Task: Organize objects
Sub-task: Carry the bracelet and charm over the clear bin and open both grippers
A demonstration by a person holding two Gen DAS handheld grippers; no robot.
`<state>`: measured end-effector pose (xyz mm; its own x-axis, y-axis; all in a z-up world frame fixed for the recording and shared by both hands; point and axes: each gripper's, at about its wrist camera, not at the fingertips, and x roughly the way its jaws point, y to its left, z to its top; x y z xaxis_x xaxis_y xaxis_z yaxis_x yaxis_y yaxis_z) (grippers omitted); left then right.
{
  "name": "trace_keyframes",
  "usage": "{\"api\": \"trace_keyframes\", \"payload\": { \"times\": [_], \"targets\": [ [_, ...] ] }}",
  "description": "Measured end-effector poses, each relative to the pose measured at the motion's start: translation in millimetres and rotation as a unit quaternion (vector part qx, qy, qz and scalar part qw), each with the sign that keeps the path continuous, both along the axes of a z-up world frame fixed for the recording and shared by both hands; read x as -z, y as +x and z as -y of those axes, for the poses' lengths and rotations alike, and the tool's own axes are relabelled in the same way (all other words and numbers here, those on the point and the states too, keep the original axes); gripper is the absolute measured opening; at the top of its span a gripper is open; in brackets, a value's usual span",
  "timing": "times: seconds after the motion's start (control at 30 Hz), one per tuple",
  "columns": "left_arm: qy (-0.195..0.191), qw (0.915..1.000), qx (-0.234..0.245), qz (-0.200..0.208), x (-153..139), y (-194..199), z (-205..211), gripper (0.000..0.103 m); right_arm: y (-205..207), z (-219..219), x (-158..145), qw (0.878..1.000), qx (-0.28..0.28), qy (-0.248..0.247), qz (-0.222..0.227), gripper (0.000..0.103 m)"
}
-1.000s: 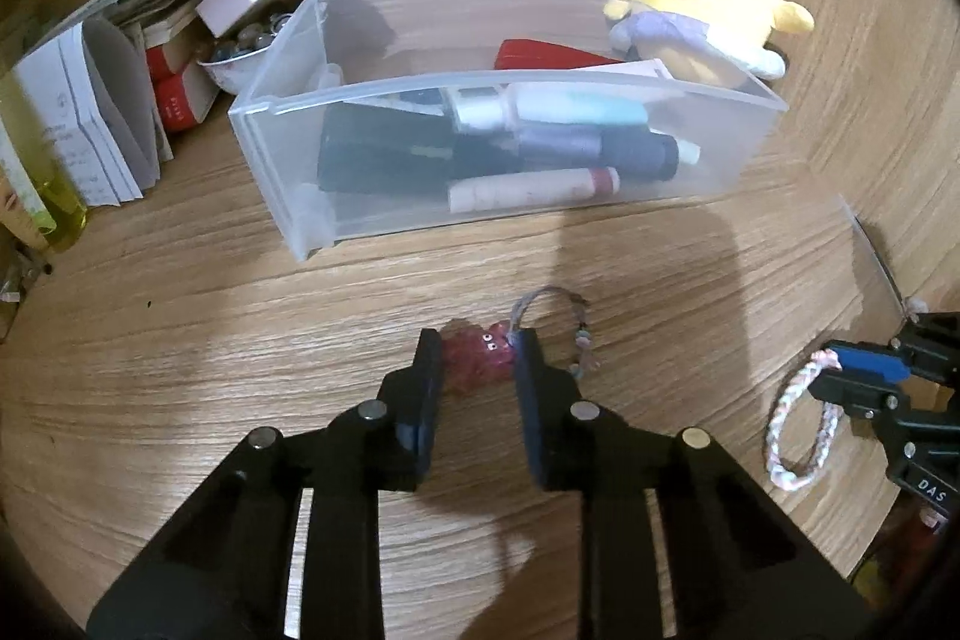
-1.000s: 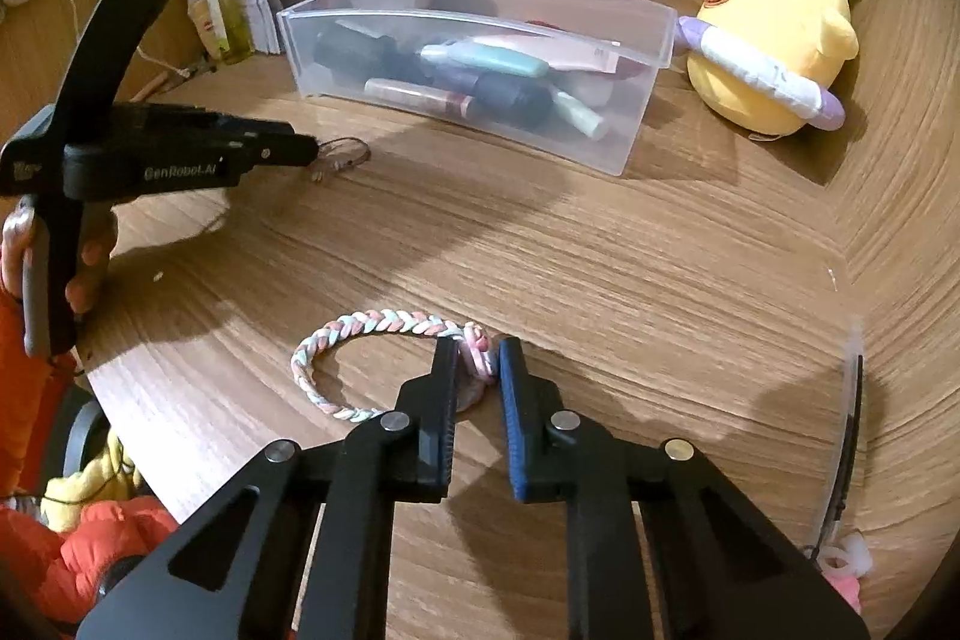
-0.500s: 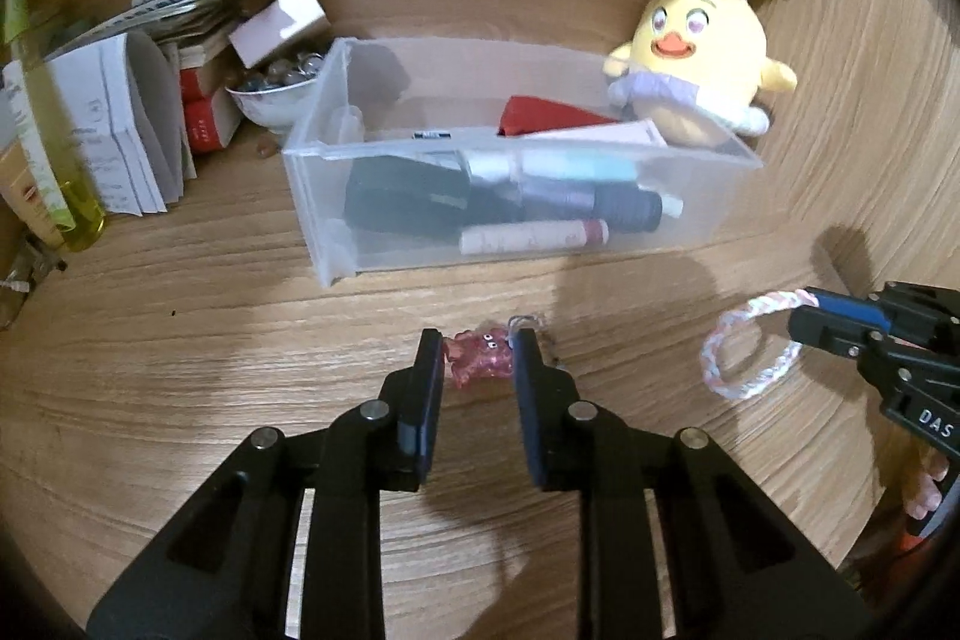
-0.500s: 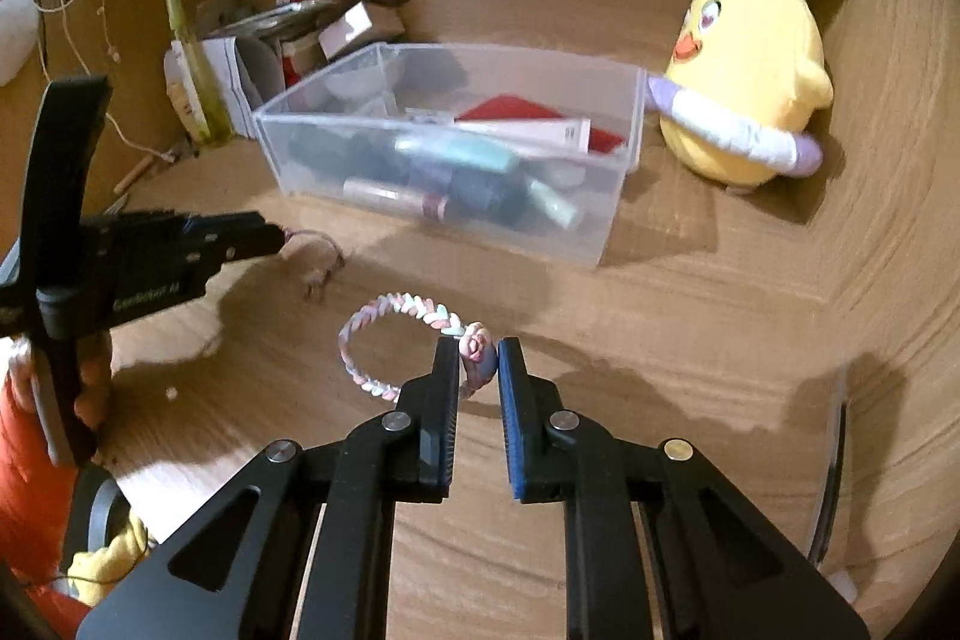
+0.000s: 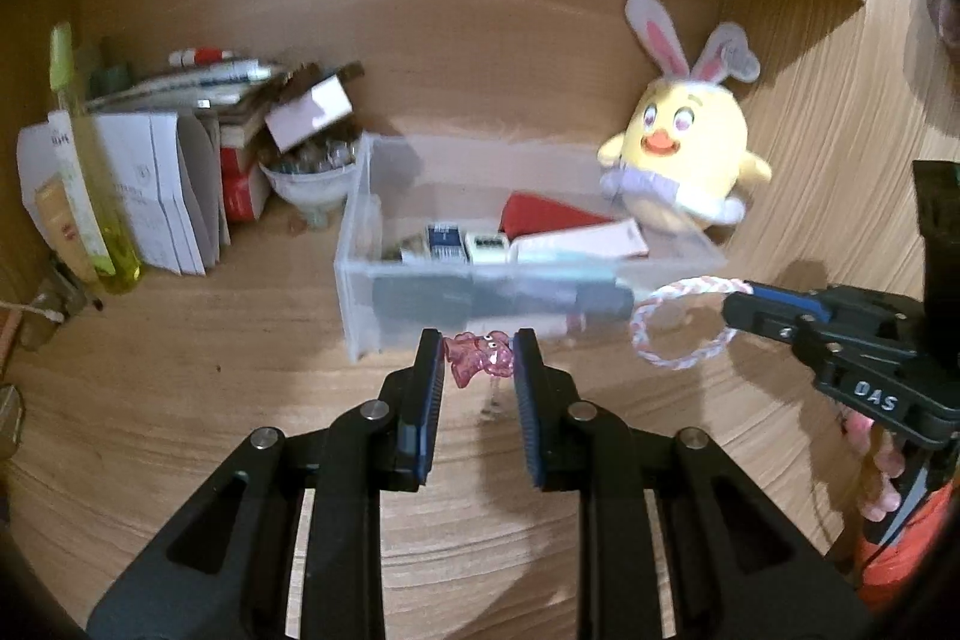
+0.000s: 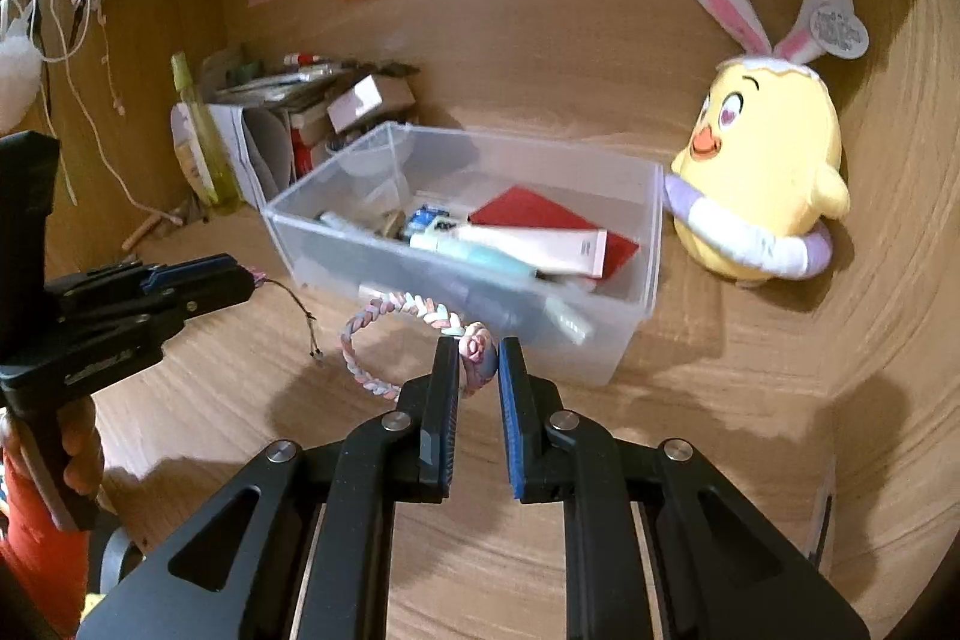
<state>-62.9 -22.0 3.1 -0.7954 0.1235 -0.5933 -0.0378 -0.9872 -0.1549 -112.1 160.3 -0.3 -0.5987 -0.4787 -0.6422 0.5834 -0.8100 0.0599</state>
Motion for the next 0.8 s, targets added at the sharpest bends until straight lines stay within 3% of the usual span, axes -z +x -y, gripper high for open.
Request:
{"api": "trace_keyframes", "payload": {
  "times": [0.8],
  "targets": [
    [0.002,0.9965,-0.026,-0.08,-69.7,-15.8,7.4,0.023,-42.6,17.7,-48.7,0.999,0.004,-0.02,-0.048,0.012]
  ]
}}
